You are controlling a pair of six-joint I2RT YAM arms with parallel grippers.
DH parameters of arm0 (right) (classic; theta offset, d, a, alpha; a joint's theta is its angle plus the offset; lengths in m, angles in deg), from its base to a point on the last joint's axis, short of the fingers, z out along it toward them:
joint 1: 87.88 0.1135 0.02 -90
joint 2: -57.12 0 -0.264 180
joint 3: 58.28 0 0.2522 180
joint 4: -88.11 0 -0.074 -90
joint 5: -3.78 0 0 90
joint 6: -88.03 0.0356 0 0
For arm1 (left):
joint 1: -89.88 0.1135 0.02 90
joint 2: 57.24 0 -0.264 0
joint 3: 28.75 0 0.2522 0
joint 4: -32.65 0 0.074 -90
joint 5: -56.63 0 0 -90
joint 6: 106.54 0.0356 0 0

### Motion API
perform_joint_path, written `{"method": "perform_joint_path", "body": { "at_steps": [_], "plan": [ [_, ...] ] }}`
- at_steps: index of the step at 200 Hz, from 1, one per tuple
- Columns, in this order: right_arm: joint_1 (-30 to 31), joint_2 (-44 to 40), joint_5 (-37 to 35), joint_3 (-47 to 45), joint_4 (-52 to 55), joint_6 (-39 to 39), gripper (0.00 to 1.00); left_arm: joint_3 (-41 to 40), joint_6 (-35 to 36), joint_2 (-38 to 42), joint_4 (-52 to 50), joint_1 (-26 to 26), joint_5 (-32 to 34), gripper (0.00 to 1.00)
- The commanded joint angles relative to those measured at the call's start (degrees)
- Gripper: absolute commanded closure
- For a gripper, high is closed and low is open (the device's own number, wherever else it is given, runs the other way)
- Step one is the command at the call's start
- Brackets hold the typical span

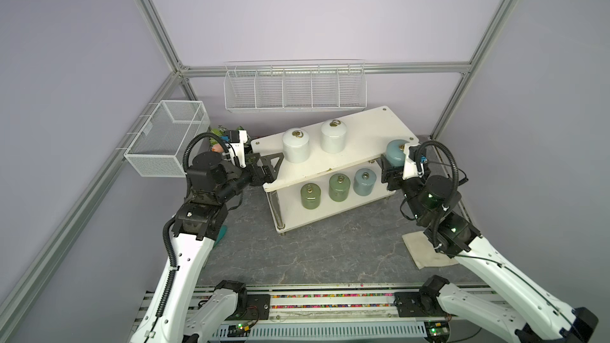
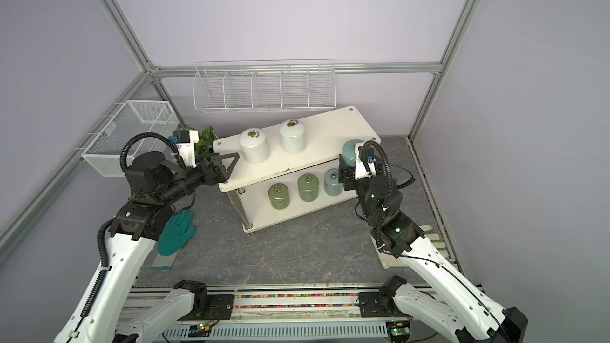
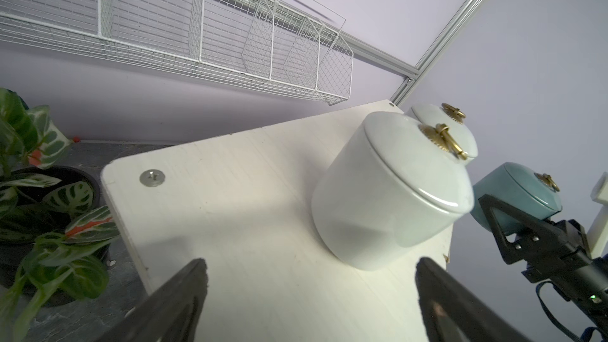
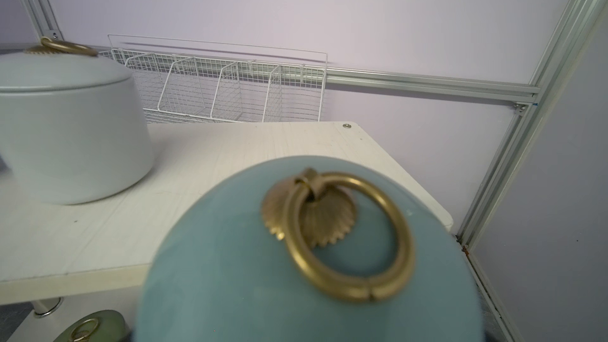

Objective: Remove the tea canisters from the shelf
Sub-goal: Pick up the tea canister from the shelf, then place the tea canister at the center of the board.

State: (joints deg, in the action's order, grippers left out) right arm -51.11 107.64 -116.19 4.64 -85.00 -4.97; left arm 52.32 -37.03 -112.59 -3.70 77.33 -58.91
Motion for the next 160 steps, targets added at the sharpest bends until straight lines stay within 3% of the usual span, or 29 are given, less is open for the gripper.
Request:
{"method": "perform_joint_path", "body": {
  "at_steps": [1, 91, 160],
  "plan": [
    [-0.3, -2.9, -1.3, -2.2, -3.6, 2.0, 0.41, 2.4, 0.9, -0.5, -0.6, -0.2, -0.1, 0.00],
    [-0.2, -11.1, -2.1, -14.1, -3.9, 8.2, 0.42, 5.9, 0.4, -2.9, -3.2, -0.2, -0.8, 0.00],
    [0.2, -17.0, -0.7, -24.6, -5.4, 13.5, 0.42, 5.2, 1.7, -0.9, -5.9, -3.7, 1.9, 0.00]
  ]
}}
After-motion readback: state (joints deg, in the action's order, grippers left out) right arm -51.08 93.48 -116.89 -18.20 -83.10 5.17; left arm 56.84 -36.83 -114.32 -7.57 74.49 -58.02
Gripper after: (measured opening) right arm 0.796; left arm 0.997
